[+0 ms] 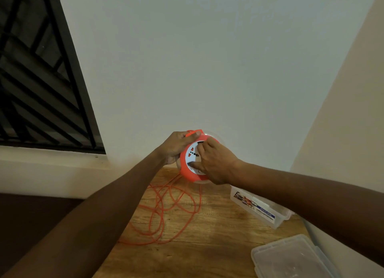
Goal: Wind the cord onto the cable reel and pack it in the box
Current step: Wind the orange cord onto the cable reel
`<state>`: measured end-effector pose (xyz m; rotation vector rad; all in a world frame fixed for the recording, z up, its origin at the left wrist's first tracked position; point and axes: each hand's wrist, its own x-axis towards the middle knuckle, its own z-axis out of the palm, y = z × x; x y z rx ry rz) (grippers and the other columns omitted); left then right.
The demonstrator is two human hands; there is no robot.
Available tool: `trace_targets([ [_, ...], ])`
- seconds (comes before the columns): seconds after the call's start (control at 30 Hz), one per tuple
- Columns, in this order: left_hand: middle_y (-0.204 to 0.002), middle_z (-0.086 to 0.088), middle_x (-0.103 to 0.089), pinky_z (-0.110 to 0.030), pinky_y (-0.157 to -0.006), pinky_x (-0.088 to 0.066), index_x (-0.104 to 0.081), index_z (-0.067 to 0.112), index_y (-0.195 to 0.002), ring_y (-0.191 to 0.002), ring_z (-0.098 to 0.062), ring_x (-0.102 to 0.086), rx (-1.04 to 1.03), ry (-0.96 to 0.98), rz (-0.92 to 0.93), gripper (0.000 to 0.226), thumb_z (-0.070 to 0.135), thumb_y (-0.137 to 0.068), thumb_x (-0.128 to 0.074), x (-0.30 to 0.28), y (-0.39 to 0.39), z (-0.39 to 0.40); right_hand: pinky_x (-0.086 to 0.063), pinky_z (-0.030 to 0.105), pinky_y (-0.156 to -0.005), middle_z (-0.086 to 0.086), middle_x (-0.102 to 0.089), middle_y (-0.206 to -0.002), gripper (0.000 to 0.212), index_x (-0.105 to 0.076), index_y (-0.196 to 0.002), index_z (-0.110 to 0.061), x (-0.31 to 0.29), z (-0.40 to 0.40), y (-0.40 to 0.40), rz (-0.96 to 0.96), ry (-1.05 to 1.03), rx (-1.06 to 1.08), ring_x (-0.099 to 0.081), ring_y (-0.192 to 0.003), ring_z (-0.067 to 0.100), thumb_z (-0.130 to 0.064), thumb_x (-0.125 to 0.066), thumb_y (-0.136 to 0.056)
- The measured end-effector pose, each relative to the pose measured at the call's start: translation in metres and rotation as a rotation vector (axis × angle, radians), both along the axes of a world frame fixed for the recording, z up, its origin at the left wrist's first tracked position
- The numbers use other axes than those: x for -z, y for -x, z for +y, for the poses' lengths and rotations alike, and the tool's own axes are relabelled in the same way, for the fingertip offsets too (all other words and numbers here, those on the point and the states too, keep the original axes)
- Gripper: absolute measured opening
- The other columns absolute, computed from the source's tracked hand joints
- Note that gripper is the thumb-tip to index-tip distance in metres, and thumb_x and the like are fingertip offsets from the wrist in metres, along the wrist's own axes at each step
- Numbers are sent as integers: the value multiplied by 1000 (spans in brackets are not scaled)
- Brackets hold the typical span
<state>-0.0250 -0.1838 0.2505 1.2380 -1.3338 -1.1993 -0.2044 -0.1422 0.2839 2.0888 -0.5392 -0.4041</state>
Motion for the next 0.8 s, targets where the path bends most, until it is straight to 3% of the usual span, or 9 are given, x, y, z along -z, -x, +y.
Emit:
trace_targets([
  [0.27,-110,-9,-79,-46,-84,-64,-71,16,-123,-96,-33,-77,10,56,-76,41,44,-94,-68,-4,4,-4,-36,46,-107,18,-58,-131,80,-20,-152,-17,3,-6,7,-140,-85,45,-61,-112,35,-32,-67,-89],
  [0.43,-111,-6,-78,-45,-83,-65,-69,24,-121,-95,-30,-77,-24,36,-6,35,46,-93,-67,-9,5,-4,-40,44,-103,16,-60,-131,84,-15,-153,-11,9,-12,12,-427,-198,138,-63,-110,33,-48,-58,-91],
  [0.6,-113,-8,-78,-43,-81,-65,-69,21,-123,-96,-32,-77,-32,27,0,37,45,-95,-65,-6,4,-7,-39,45,-103,16,-57,-135,81,-11,-153,-13,14,-14,12,-486,-219,167,-60,-114,34,-50,-52,-94],
  [0.7,-113,-11,-77,-44,-82,-64,-69,18,-123,-98,-34,-76,-23,11,43,35,41,-97,-63,-3,1,-5,-46,43,-92,16,-66,-119,73,-25,-150,-15,11,-18,15,-416,-144,67,-66,-98,33,-49,-55,-92],
  [0.77,-114,-12,-77,-43,-81,-64,-69,17,-122,-98,-33,-76,-7,15,46,34,40,-98,-62,-3,0,-5,-50,40,-76,16,-67,-110,64,-45,-137,-19,7,-21,20,-323,-117,-27,-67,-83,32,-41,-71,-82],
  [0.8,-114,-11,-77,-42,-81,-65,-68,17,-123,-98,-33,-76,1,16,37,35,40,-98,-62,-4,-1,-5,-51,41,-72,18,-64,-114,58,-52,-129,-22,6,-23,21,-284,-137,-90,-65,-84,32,-35,-77,-78],
])
